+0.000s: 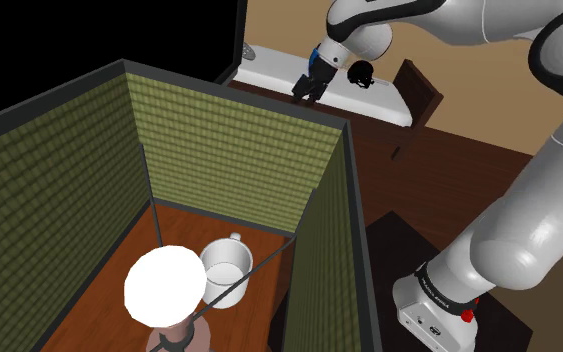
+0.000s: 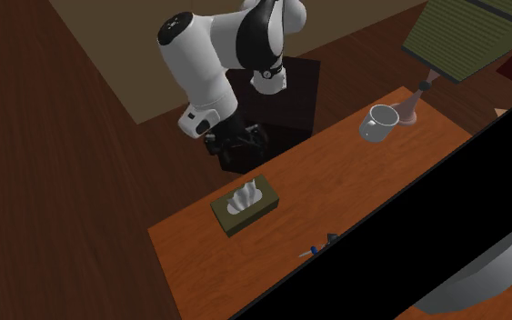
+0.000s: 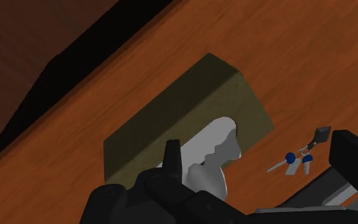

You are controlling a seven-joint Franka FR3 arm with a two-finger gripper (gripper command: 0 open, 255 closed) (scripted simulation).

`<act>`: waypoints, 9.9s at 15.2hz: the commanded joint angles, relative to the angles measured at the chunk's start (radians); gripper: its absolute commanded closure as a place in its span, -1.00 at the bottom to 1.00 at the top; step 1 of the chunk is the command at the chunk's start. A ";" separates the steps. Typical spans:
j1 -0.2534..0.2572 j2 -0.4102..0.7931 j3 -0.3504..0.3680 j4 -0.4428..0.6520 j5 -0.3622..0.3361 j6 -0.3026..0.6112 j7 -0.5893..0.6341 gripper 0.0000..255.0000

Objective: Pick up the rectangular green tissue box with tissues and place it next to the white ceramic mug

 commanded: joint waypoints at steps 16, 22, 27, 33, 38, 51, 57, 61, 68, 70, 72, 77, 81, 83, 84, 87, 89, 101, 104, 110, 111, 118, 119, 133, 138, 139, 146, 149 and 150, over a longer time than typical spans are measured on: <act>-0.009 0.216 0.037 0.117 0.118 0.059 -0.093 -1.00; -0.009 0.215 0.037 0.117 0.118 0.059 -0.093 1.00; -0.009 0.215 0.037 0.117 0.118 0.058 -0.093 1.00; -0.008 0.193 0.032 0.137 0.103 0.020 -0.071 1.00; -0.007 0.168 0.027 0.168 0.086 -0.031 -0.044 1.00; -0.010 0.124 0.018 0.278 0.051 -0.171 0.023 1.00; -0.013 0.115 0.015 0.344 0.040 -0.240 0.053 1.00; -0.016 0.114 0.014 0.394 0.034 -0.288 0.072 1.00; -0.022 0.122 0.012 0.496 0.029 -0.377 0.106 1.00; -0.025 0.127 0.011 0.529 0.028 -0.403 0.116 1.00; -0.027 0.133 0.011 0.564 0.028 -0.430 0.126 1.00; 0.027 -0.016 0.033 0.363 0.004 -0.352 0.171 1.00; 0.071 -0.144 0.066 0.200 -0.014 -0.289 0.228 1.00; 0.090 -0.202 0.086 0.129 -0.020 -0.262 0.260 1.00; 0.098 -0.229 0.097 0.096 -0.022 -0.249 0.277 1.00; 0.124 -0.308 0.132 0.006 -0.026 -0.215 0.329 1.00; 0.140 -0.356 0.157 -0.047 -0.026 -0.196 0.366 1.00; 0.190 -0.479 0.242 -0.252 -0.003 -0.074 0.452 1.00; 0.192 -0.475 0.244 -0.288 0.005 -0.036 0.438 1.00; 0.197 -0.463 0.248 -0.355 0.022 0.040 0.409 1.00; 0.198 -0.460 0.249 -0.366 0.025 0.052 0.404 1.00; 0.205 -0.433 0.252 -0.434 0.051 0.142 0.366 1.00; 0.207 -0.428 0.253 -0.442 0.055 0.155 0.360 1.00; 0.229 -0.336 0.257 -0.543 0.130 0.337 0.266 1.00; 0.236 -0.307 0.257 -0.560 0.154 0.380 0.238 1.00; 0.236 -0.307 0.257 -0.560 0.154 0.380 0.238 1.00; 0.236 -0.307 0.257 -0.560 0.154 0.380 0.238 -1.00; 0.236 -0.307 0.257 -0.560 0.154 0.380 0.238 -1.00; 0.227 -0.336 0.251 -0.557 0.137 0.346 0.248 -1.00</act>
